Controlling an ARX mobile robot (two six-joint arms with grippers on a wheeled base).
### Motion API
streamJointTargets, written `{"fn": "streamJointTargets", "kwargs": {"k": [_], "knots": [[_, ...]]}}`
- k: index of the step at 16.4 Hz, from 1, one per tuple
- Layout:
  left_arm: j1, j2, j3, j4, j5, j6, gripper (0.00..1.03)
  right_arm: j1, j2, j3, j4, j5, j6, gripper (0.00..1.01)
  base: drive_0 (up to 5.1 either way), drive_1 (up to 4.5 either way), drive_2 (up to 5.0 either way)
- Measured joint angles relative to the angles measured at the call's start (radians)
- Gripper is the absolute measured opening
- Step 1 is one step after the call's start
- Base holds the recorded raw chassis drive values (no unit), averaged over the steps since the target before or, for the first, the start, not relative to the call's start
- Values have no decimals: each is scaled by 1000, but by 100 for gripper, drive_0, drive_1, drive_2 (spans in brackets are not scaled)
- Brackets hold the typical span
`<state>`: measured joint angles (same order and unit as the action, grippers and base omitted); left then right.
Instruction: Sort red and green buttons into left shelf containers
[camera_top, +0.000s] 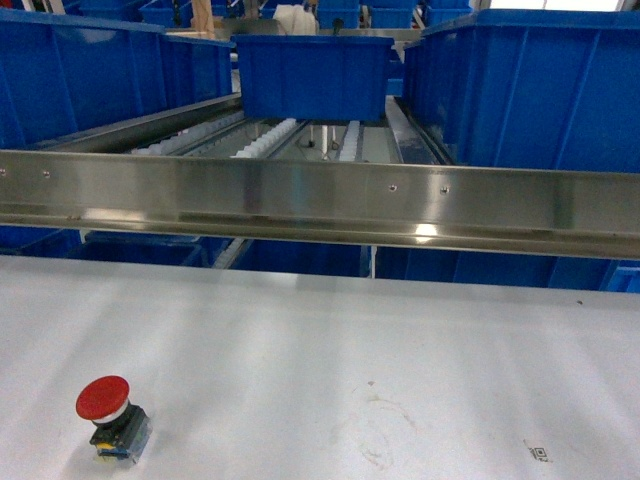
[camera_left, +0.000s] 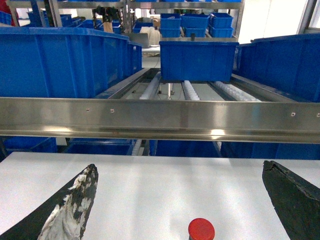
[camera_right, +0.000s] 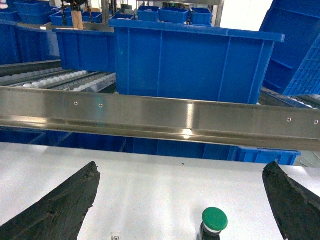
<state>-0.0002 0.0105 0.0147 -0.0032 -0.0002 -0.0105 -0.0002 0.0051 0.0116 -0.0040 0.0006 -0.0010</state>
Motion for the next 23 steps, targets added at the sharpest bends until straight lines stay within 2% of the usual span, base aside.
{"fn": "streamJointTargets", "kwargs": {"k": [12, 15, 17, 19, 21, 23], "knots": [[0, 0, 0, 0, 0, 0, 98, 3, 2, 0, 7, 4, 0, 98, 0, 0, 0], [-2, 2, 0, 2, 0, 0, 98, 64, 179, 0, 234, 67, -1, 98, 0, 0, 0], [2, 103, 0, 123, 20, 11, 98, 63, 350, 0, 418, 77, 0, 98, 0, 0, 0], [11, 356, 10, 338, 67, 13, 98, -3, 595, 17, 625, 43, -5, 98, 0, 0, 0], [5, 694, 97, 568, 80, 13, 98, -71, 926, 109, 820, 5, -55, 98, 0, 0, 0], [-27, 977, 188, 688, 77, 3, 98, -93, 1215, 198, 894, -20, -81, 98, 0, 0, 0]]}}
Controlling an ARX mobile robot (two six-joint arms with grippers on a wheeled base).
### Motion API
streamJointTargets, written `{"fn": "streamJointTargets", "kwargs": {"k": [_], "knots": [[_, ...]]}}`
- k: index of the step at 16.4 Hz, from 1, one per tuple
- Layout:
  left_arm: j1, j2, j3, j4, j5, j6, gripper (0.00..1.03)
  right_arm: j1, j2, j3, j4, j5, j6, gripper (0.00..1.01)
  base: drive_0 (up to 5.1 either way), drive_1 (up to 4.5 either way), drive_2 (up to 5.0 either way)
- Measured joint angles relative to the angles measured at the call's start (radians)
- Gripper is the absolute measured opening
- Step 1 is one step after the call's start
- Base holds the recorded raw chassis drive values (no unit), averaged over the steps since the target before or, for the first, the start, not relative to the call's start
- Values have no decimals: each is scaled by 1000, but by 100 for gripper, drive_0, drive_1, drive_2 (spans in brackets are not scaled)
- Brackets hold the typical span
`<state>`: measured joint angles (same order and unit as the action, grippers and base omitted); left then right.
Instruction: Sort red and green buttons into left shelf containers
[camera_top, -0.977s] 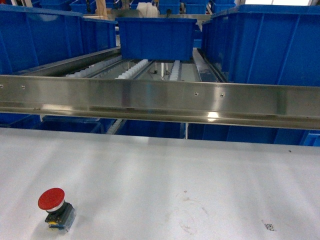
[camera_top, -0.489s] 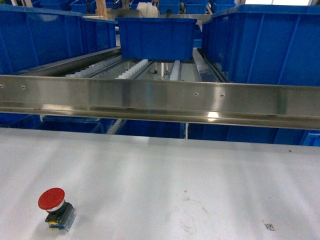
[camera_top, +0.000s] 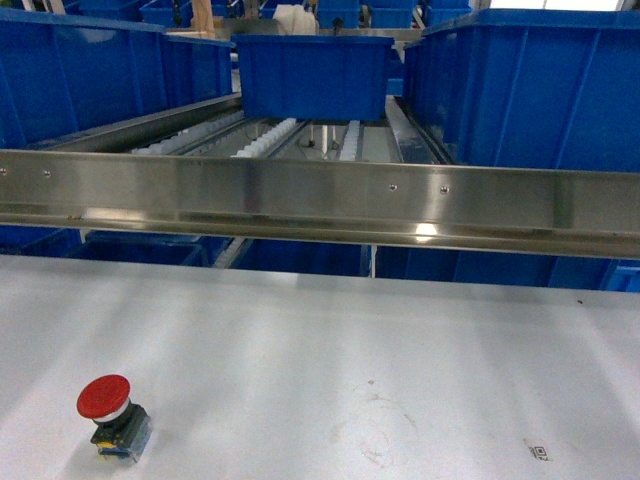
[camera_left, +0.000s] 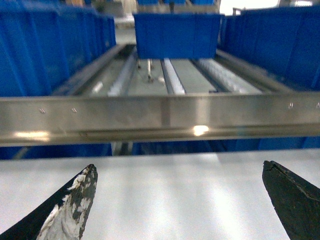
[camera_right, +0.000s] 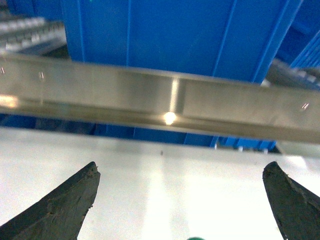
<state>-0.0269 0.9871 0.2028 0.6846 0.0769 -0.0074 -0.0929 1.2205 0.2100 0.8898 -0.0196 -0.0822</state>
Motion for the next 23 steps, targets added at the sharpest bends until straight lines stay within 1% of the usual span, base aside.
{"fn": "streamJointTargets", "kwargs": {"k": [1, 2, 3, 4, 5, 6, 7, 13, 14, 15, 16, 17, 18, 19, 20, 21, 22, 23], "knots": [[-22, 108, 43, -23, -8, -13, 98, -7, 106, 48, -48, -17, -8, 98, 0, 0, 0], [-56, 214, 80, -18, -15, -25, 98, -15, 214, 97, -88, -37, -18, 98, 0, 0, 0], [-91, 274, 129, -87, -7, -44, 98, -22, 288, 137, -129, -57, -40, 98, 0, 0, 0], [-144, 331, 181, -138, -24, -45, 98, -41, 346, 177, -181, -60, -43, 98, 0, 0, 0], [-179, 363, 216, -179, -17, -46, 98, -69, 385, 215, -240, -69, -45, 98, 0, 0, 0], [-203, 389, 235, -183, -19, -46, 98, -87, 407, 241, -285, -74, -46, 98, 0, 0, 0], [-210, 391, 235, -190, -16, -46, 98, -90, 410, 243, -288, -74, -47, 98, 0, 0, 0], [-203, 390, 235, -187, -22, -46, 98, -90, 410, 243, -290, -76, -48, 98, 0, 0, 0], [-204, 390, 235, -187, -21, -46, 98, -92, 418, 244, -278, -80, -63, 98, 0, 0, 0], [-203, 390, 235, -187, -21, -46, 98, -103, 429, 247, -280, -93, -68, 98, 0, 0, 0], [-203, 390, 235, -187, -22, -46, 98, -105, 444, 252, -278, -94, -77, 98, 0, 0, 0], [-203, 390, 235, -187, -22, -46, 98, -119, 484, 293, -303, -103, -96, 98, 0, 0, 0], [-203, 390, 235, -187, -22, -46, 98, -137, 560, 386, -375, -113, -124, 98, 0, 0, 0], [-203, 390, 235, -187, -22, -46, 98, -143, 594, 412, -416, -122, -129, 98, 0, 0, 0], [-203, 390, 235, -187, -22, -46, 98, -144, 627, 425, -430, -125, -144, 98, 0, 0, 0], [-203, 390, 235, -187, -22, -46, 98, -144, 652, 433, -428, -119, -156, 98, 0, 0, 0], [-203, 390, 235, -187, -22, -46, 98, -144, 667, 443, -442, -117, -158, 98, 0, 0, 0], [-203, 390, 235, -187, -22, -46, 98, -146, 694, 458, -447, -112, -167, 98, 0, 0, 0]]}}
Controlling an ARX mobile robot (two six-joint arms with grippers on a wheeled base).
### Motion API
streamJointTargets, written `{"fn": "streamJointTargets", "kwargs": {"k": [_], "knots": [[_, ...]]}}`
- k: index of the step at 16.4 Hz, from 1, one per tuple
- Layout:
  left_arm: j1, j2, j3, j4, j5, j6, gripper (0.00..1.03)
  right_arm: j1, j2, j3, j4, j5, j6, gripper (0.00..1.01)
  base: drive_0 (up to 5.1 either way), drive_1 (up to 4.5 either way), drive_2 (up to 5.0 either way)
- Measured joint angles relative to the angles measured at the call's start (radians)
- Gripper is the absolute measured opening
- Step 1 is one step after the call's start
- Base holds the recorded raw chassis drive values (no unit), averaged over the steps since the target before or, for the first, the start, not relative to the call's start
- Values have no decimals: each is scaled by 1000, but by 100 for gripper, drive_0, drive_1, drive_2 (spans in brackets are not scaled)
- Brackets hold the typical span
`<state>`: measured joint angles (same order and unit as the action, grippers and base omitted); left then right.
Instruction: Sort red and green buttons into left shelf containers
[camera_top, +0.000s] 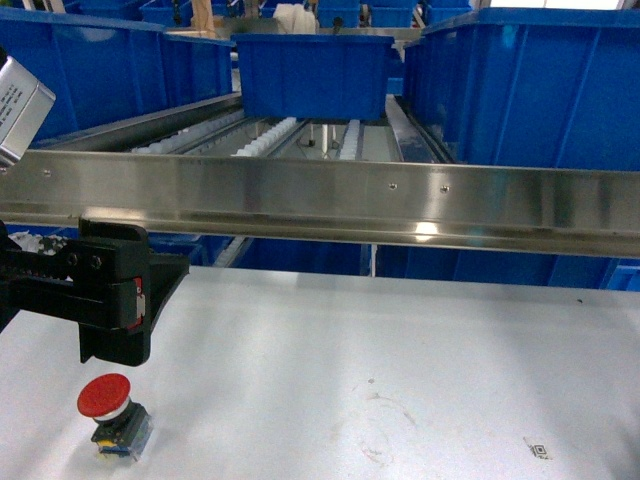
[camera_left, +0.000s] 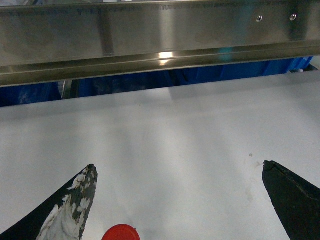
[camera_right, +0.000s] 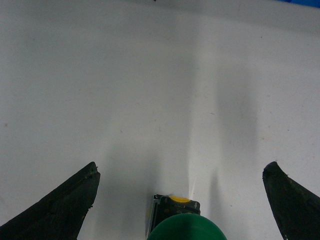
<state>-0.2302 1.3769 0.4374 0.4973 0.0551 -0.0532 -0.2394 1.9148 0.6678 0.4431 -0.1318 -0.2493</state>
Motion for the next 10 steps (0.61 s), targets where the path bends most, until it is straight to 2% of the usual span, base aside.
{"fn": "streamJointTargets", "kwargs": {"k": [4, 8, 10], "knots": [[0, 0, 0, 0, 0, 0, 98, -11, 94, 31, 14, 34, -20, 98, 0, 0, 0], [0, 0, 0, 0, 0, 0, 98, -17, 119, 31, 44, 37, -29, 98, 0, 0, 0], [0, 0, 0, 0, 0, 0, 98, -24, 127, 31, 58, 39, -31, 76, 0, 0, 0]]}}
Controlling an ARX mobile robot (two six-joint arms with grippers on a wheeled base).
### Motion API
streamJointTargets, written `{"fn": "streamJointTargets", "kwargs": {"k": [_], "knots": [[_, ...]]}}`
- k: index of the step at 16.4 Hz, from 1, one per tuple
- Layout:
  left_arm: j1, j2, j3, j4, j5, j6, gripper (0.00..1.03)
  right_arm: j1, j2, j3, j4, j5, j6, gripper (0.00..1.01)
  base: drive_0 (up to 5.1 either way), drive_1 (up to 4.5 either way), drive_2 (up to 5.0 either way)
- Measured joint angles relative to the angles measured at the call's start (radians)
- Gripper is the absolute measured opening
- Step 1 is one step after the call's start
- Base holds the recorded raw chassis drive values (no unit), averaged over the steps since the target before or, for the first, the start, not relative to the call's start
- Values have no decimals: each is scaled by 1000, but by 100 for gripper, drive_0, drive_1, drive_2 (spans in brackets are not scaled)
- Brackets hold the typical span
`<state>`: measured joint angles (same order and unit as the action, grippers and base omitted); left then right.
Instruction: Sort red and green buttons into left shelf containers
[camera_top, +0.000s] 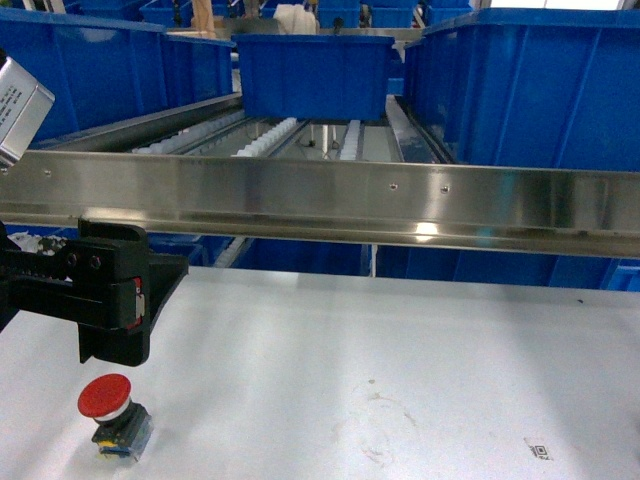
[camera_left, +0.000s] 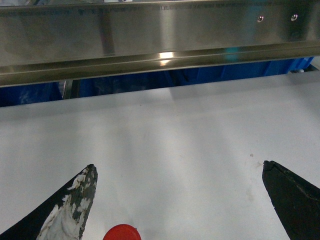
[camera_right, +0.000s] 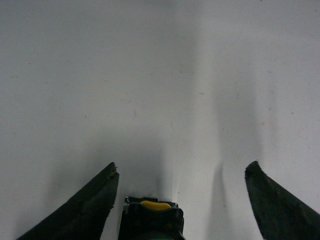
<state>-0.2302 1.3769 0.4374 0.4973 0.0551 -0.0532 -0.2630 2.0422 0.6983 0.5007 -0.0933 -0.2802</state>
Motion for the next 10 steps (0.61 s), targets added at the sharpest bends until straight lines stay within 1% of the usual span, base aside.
{"fn": "streamJointTargets", "kwargs": {"k": [2, 4, 5, 7, 8, 10], "knots": [[0, 0, 0, 0, 0, 0, 98, 0, 5, 0, -3, -1, -2, 53, 0, 0, 0], [0, 0, 0, 0, 0, 0, 98, 1, 5, -1, 3, -3, -2, 34, 0, 0, 0], [0, 0, 0, 0, 0, 0, 98, 1, 5, -4, 8, -5, -3, 29, 0, 0, 0], [0, 0, 0, 0, 0, 0, 98, 1, -5, -25, 26, -13, 1, 29, 0, 0, 0], [0, 0, 0, 0, 0, 0, 98, 2, -40, -52, 47, -24, 23, 29, 0, 0, 0], [0, 0, 0, 0, 0, 0, 98, 1, -219, -115, 127, -66, 96, 29, 0, 0, 0]]}}
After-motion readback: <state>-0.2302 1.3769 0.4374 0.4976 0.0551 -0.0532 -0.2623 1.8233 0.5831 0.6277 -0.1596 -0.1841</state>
